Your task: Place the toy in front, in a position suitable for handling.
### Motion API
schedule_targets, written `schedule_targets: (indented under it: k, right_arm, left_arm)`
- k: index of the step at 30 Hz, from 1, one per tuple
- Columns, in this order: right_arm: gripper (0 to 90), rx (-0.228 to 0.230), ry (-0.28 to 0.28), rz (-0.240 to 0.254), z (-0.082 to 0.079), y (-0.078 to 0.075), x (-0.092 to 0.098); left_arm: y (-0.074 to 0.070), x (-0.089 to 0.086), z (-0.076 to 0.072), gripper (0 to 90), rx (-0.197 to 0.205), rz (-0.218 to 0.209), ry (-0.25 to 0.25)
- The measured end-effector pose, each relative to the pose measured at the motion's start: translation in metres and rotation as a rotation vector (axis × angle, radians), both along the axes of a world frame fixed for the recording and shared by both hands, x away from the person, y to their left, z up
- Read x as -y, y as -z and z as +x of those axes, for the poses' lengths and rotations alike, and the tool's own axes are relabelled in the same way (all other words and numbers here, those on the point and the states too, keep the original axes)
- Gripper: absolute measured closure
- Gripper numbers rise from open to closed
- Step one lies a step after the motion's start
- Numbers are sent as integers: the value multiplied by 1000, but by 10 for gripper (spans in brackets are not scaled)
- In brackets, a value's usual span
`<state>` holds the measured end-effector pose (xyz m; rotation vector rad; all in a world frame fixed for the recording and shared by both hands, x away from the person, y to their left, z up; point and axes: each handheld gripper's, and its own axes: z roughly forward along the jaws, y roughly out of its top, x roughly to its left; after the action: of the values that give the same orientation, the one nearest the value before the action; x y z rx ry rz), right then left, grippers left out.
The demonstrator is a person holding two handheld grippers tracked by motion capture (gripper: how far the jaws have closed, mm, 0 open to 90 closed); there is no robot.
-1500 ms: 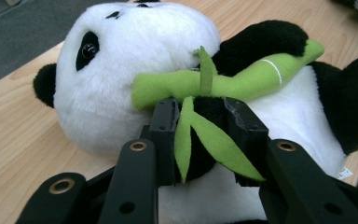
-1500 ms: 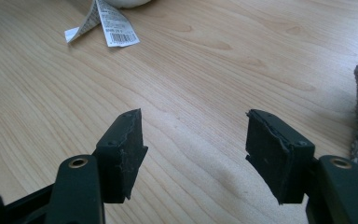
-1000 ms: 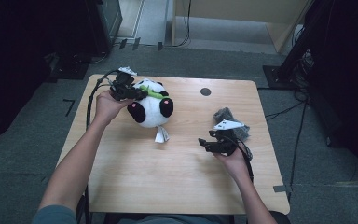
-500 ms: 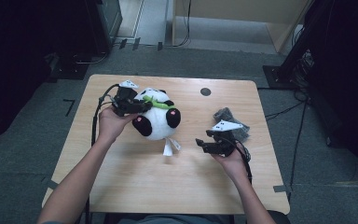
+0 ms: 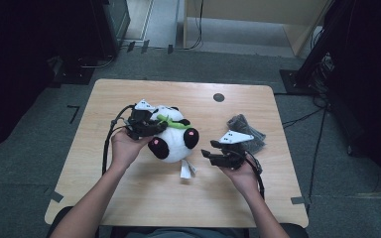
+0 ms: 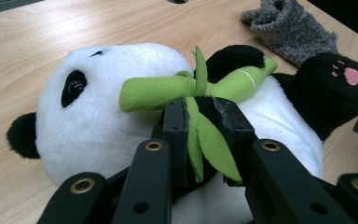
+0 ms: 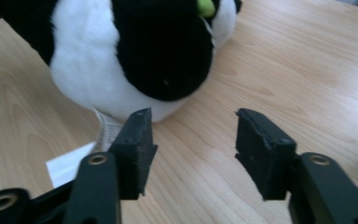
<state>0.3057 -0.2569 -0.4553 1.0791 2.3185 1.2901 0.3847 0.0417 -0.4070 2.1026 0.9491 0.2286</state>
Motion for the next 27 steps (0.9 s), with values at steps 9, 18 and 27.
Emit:
schedule_targets:
  k: [9, 18, 27]
  right_arm:
    - [717, -6, -110, 70, -5, -3, -11]
    - [699, -4, -27, 58, 6, 2, -2]
    - [666, 7, 27, 50, 15, 5, 3]
  left_arm:
    - [2, 20, -11, 763, 18, 27, 29]
    - [-2, 22, -21, 775, 0, -26, 60]
    - [0, 29, -29, 786, -3, -55, 81]
